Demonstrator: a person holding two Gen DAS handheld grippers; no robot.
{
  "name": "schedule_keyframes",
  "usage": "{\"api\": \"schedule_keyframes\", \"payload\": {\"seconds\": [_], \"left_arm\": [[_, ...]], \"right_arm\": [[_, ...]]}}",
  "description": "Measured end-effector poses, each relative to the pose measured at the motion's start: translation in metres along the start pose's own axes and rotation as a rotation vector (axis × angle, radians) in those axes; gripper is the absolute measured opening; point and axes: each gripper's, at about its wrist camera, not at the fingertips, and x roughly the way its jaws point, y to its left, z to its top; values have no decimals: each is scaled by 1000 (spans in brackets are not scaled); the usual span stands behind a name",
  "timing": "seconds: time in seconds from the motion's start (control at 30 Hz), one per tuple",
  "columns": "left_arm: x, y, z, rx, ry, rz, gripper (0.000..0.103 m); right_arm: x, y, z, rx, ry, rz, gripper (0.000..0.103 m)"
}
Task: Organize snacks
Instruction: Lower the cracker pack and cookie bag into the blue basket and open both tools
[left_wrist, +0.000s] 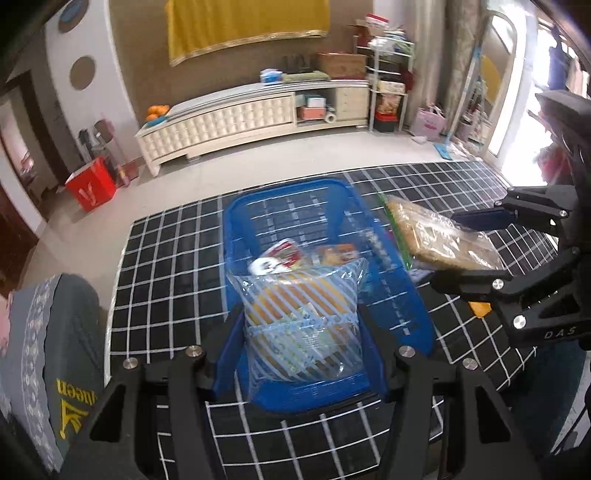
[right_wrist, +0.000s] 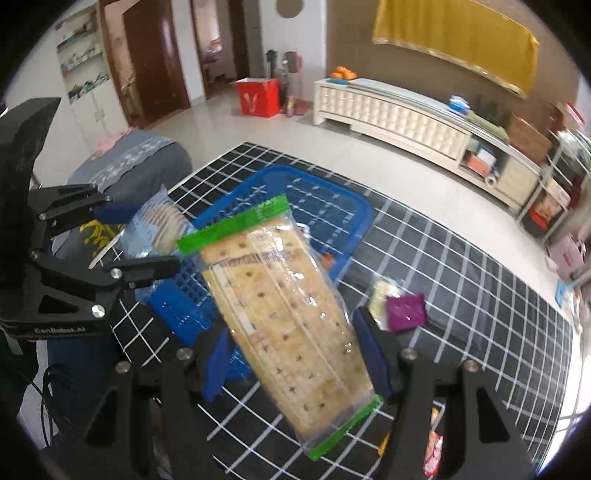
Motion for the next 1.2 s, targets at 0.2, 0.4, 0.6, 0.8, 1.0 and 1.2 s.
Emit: {"api": "schedule_keyframes", "payload": {"seconds": [0.2, 0.4, 0.6, 0.8, 1.0, 1.2], "left_arm": [[2, 36, -17, -53, 9, 22, 55], [11, 63, -29, -86, 13, 31, 55], [20, 79, -32, -120, 19, 7, 55], [23, 78, -33, -119, 18, -4, 55], [15, 69, -33, -100, 13, -6, 55], [8, 54, -27, -61, 7, -17, 55]], "right_arm": [[33, 38, 15, -146, 38, 59, 67], [74, 56, 21, -201, 117, 73, 67], [98, 62, 18, -252, 161, 100, 67], [106, 68, 19, -295, 194, 80, 80], [87, 60, 21, -233, 150, 106, 87], [62, 48, 15, -173, 111, 67, 88]]}}
